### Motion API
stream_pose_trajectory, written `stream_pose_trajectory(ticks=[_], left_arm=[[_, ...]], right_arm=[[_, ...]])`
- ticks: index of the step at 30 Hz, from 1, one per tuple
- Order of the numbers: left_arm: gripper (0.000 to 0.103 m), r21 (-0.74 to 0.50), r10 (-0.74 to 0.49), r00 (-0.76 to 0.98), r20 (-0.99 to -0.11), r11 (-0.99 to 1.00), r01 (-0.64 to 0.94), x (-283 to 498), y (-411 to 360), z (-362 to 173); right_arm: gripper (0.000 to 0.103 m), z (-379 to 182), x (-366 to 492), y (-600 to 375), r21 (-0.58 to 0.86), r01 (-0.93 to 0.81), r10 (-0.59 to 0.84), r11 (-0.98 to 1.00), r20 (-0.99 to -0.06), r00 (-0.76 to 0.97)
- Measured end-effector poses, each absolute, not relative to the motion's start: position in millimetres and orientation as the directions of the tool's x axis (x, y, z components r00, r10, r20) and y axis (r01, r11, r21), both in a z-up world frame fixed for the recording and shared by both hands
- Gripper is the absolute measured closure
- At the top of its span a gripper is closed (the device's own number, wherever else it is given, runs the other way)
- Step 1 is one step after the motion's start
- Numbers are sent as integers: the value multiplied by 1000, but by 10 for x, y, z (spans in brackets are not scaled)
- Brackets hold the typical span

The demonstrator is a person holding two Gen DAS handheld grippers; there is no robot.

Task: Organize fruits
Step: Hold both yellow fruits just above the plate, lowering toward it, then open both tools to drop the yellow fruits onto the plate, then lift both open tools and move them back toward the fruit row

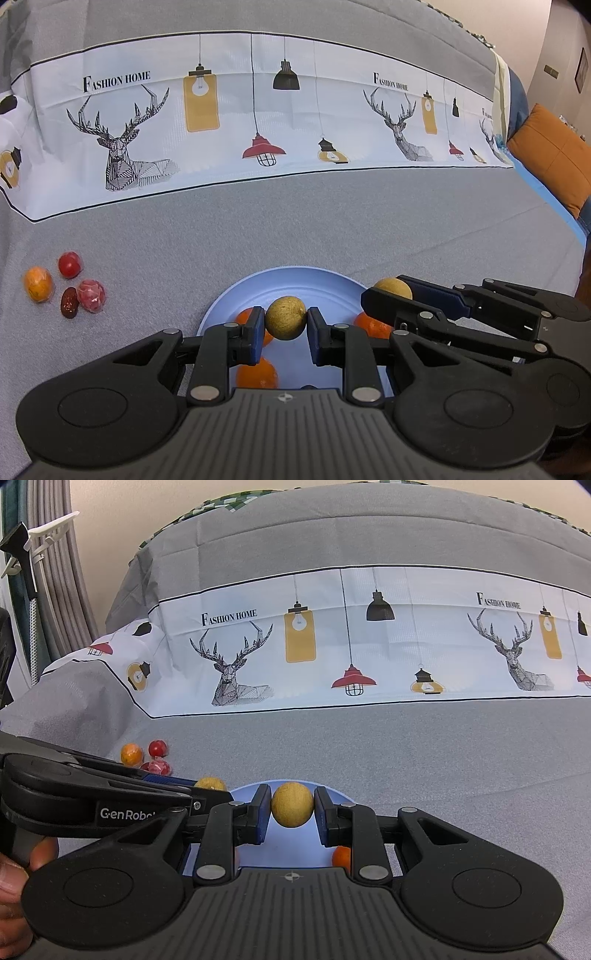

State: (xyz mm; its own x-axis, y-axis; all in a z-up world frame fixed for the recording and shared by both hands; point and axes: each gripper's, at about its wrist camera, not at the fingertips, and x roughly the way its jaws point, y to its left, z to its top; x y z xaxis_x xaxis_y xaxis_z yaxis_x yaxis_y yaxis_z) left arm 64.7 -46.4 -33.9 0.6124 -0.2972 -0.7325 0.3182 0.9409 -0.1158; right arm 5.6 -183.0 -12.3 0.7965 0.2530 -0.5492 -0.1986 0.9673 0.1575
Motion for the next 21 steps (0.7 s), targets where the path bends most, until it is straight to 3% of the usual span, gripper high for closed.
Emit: stream_pose_trajectory(ticks=[4, 8, 21], left_arm=[[73, -130, -301, 605, -737, 942, 310, 661, -445, -352], [73, -131, -294, 605, -740, 945, 299, 671, -420, -354], [73, -118, -277, 614, -739, 951, 287, 661, -415, -321]], right_arm=[[74, -133, 62, -1835, 159, -192, 248, 968, -551, 797], [64, -136, 63, -1854, 163, -176, 238, 971, -551, 800], [58, -125, 31, -1855, 152, -177, 232, 972, -544, 807]])
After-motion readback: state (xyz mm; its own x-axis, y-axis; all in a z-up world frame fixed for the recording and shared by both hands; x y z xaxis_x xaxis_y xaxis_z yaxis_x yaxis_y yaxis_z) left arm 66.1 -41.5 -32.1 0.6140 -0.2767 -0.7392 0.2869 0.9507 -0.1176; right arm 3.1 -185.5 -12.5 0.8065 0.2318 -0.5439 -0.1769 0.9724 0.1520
